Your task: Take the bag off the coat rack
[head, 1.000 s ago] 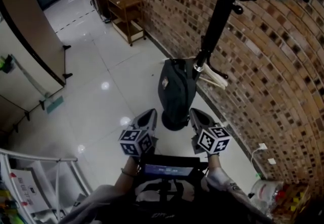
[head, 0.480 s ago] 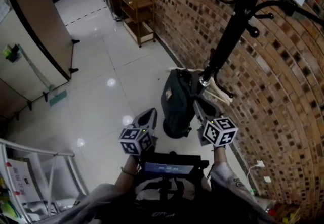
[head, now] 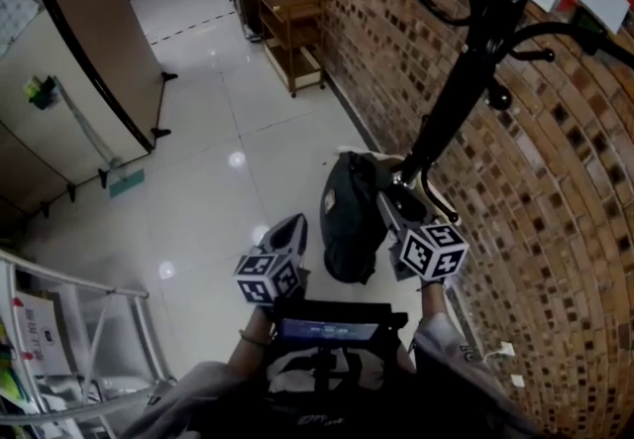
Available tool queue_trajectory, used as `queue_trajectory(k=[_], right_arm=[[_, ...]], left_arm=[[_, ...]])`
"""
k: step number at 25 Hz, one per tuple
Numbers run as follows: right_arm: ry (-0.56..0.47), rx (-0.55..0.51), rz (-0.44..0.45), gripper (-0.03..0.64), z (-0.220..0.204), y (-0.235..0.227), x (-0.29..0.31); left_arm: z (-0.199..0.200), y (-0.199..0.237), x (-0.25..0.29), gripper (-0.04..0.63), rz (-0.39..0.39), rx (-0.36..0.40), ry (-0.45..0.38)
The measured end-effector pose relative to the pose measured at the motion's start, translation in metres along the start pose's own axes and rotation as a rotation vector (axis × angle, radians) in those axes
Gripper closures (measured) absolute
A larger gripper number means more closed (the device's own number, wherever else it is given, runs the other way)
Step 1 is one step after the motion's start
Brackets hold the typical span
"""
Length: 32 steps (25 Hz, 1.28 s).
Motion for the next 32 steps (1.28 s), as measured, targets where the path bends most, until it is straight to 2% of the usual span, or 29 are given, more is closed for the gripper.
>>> queue_trajectory(k=[7, 12, 15, 18, 21, 25, 28, 32], right_arm=[[0.086, -0.029, 0.064, 0.403, -0.001, -0.001, 0.021], [0.108, 0.058, 0.114, 0.403, -0.003, -0.009, 0.035], [0.113, 0.123, 0.184, 0.403, -0.004, -0.010, 0.044], [0.123, 0.134, 0.240, 0.405, -0.005, -0.009, 0.049], [0.129, 0.124, 0.241, 0.486, -0.005, -0.011, 0.050], [0.123, 0.106, 0.254, 0.506, -0.003, -0.008, 0.048], [0.073, 0.095, 0.283, 0.517, -0.002, -0.005, 0.045], [0.045, 0.138, 0.309, 0.522, -0.001, -0.005, 0.044]], left_arm=[[0.005, 0.001, 0.005, 0.588, 0.054, -0.011, -0.025], [0.003, 0.001, 0.011, 0.588, 0.075, -0.006, -0.042], [0.003, 0.001, 0.012, 0.588, 0.087, -0.003, -0.039], [0.004, 0.004, 0.009, 0.588, 0.106, -0.009, -0.043], [0.004, 0.008, 0.007, 0.588, 0.126, -0.017, -0.049], [0.002, 0.017, 0.005, 0.588, 0.146, -0.017, -0.050], [0.004, 0.016, 0.004, 0.588, 0.157, -0.027, -0.043], [0.004, 0.018, 0.007, 0.588, 0.164, -0.019, -0.037]])
Point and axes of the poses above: the fingertips, and each gripper's own axes: x forward along the fingers, y to its left, z out of its top, the point moved 8 cm from there along -x, backward along the fingers, and after that the axes turned 1 degree about -z, right-handed, at the moved point
